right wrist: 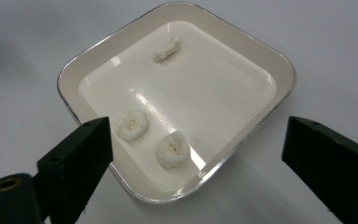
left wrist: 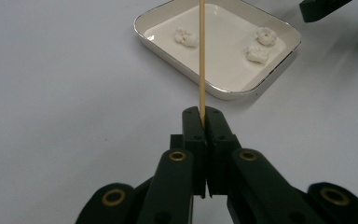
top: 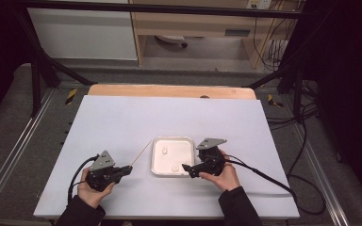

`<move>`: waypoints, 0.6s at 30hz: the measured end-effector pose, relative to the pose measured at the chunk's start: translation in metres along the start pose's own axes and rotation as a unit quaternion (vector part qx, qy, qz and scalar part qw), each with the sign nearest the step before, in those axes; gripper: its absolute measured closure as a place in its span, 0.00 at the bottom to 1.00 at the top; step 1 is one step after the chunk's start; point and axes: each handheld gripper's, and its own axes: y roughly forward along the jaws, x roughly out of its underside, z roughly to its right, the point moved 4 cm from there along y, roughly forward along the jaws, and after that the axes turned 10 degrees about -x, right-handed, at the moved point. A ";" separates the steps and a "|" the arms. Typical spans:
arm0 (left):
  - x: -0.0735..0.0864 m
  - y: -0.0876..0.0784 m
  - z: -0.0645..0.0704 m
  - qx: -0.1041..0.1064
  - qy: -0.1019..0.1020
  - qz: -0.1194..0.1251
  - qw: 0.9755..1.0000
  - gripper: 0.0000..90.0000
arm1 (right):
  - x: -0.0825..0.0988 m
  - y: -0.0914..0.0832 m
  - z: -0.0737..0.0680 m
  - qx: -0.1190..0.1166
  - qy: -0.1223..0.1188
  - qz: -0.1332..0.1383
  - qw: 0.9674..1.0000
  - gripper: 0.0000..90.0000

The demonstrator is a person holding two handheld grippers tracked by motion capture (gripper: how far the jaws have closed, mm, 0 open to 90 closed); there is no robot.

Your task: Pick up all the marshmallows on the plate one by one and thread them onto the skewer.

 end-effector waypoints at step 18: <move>0.002 0.004 0.001 0.003 -0.003 -0.005 1.000 0.99 | 0.003 0.019 0.001 -0.019 -0.043 -0.048 0.998 0.50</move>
